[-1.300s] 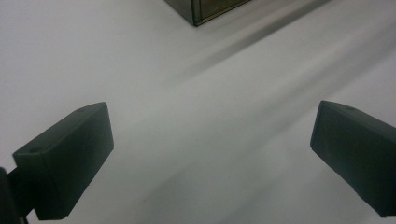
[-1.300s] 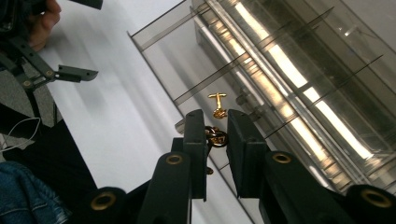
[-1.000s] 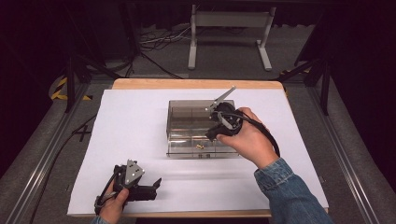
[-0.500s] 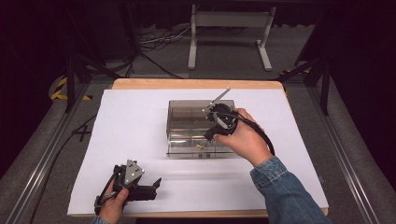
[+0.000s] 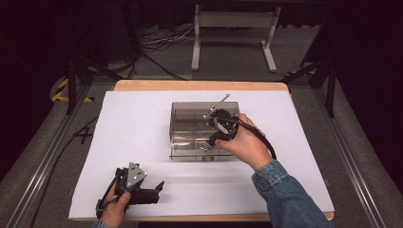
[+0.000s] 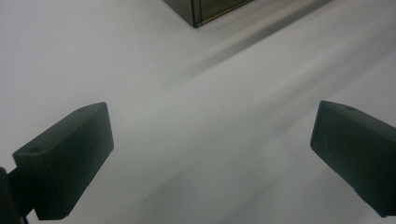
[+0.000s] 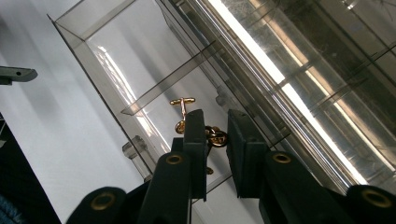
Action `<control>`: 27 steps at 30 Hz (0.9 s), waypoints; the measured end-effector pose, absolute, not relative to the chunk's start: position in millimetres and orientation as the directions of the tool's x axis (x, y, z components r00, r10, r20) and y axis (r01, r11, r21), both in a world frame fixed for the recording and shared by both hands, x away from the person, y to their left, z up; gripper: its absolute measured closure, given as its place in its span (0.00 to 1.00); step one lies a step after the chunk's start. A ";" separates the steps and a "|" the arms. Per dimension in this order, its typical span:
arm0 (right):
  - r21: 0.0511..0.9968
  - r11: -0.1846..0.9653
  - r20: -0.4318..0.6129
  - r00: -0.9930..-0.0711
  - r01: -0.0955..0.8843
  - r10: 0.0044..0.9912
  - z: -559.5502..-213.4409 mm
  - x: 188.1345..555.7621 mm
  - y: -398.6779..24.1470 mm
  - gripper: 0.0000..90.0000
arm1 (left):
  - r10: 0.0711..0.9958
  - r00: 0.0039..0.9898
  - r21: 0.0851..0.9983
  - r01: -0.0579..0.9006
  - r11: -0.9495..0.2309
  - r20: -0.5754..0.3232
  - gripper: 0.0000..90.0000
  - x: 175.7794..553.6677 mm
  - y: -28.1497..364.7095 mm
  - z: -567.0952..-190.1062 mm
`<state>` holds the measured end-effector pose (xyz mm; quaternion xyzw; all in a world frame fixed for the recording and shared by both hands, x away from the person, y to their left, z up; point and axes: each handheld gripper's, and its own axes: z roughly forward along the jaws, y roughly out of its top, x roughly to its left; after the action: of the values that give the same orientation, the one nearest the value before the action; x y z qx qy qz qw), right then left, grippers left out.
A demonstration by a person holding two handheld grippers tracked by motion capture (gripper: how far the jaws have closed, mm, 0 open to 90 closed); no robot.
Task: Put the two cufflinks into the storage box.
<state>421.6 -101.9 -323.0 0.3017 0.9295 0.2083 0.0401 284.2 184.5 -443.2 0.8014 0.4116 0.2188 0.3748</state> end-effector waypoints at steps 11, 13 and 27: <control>0.378 0.747 0.043 -0.816 0.547 0.576 -333.6 422.5 -99.3 0.86 | 0.823 0.566 0.781 0.496 -0.380 0.042 0.00 284.2 184.3 -443.3; 0.373 0.749 0.043 -0.816 0.548 0.576 -335.0 422.4 -99.2 0.86 | 0.824 0.565 0.782 0.496 -0.378 0.040 0.00 284.2 184.1 -443.4; 0.356 0.755 0.045 -0.817 0.551 0.575 -342.8 423.1 -97.9 0.86 | 0.825 0.563 0.780 0.495 -0.382 0.047 0.00 284.1 183.8 -443.4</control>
<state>423.1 -97.9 -342.8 0.3007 0.9361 0.1796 0.0336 284.1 183.8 -443.4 0.8013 0.4118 0.2211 0.3734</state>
